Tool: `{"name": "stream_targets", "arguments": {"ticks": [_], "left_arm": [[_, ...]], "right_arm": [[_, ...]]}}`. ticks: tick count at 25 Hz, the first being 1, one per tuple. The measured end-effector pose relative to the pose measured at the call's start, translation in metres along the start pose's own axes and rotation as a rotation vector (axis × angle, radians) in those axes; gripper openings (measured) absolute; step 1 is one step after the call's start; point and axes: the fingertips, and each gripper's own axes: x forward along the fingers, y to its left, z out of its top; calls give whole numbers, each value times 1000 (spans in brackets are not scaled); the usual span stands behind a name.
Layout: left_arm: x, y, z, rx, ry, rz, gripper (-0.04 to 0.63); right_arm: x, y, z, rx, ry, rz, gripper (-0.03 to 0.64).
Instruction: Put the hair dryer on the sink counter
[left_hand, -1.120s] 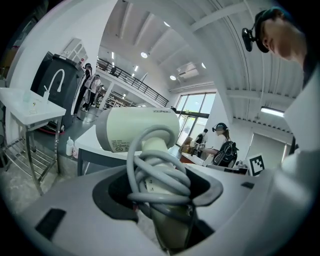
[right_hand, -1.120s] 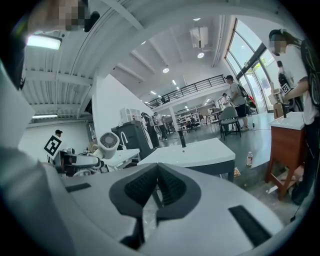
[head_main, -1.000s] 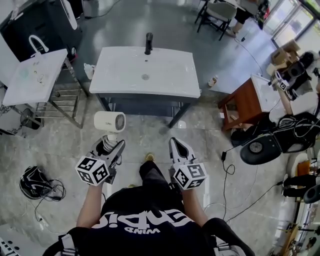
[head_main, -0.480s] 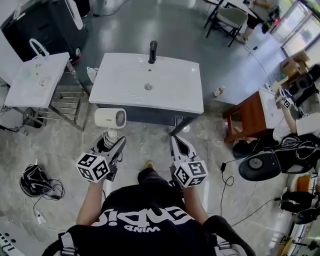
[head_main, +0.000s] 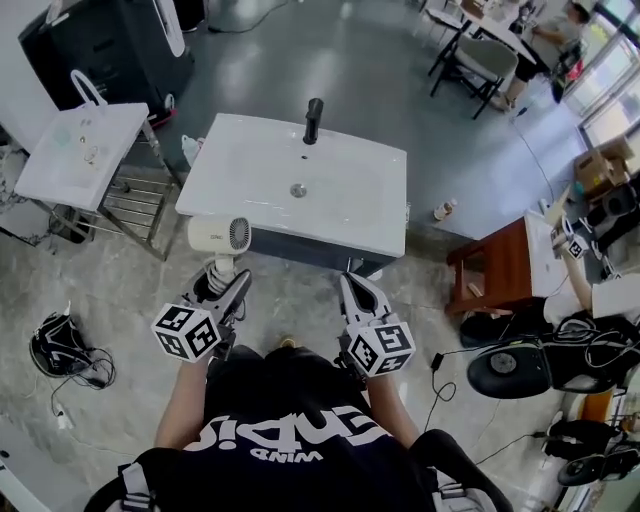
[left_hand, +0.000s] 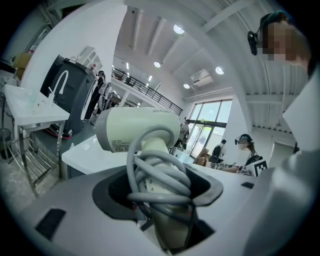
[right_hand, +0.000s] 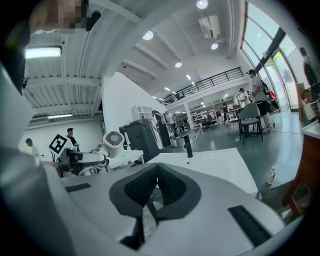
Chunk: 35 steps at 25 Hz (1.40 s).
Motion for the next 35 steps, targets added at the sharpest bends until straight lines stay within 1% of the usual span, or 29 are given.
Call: {"name": "stream_targets", "arguments": {"ticks": [4, 14, 18, 24, 31, 35], "left_arm": [[7, -1, -1, -8, -9, 22, 285], [19, 11, -4, -17, -8, 61, 285], [22, 25, 3, -14, -5, 61, 285], [37, 42, 13, -6, 2, 61, 285], [64, 73, 27, -12, 17, 55, 285], [85, 90, 40, -10, 27, 39, 285]], "right_arm": [[6, -8, 6, -7, -3, 27, 18], [26, -29, 2, 9, 0, 37, 18], [40, -26, 3, 10, -3, 32, 18], [60, -37, 8, 15, 0, 10, 18], [97, -40, 15, 15, 4, 2, 18], [121, -44, 26, 14, -2, -5, 18]]}}
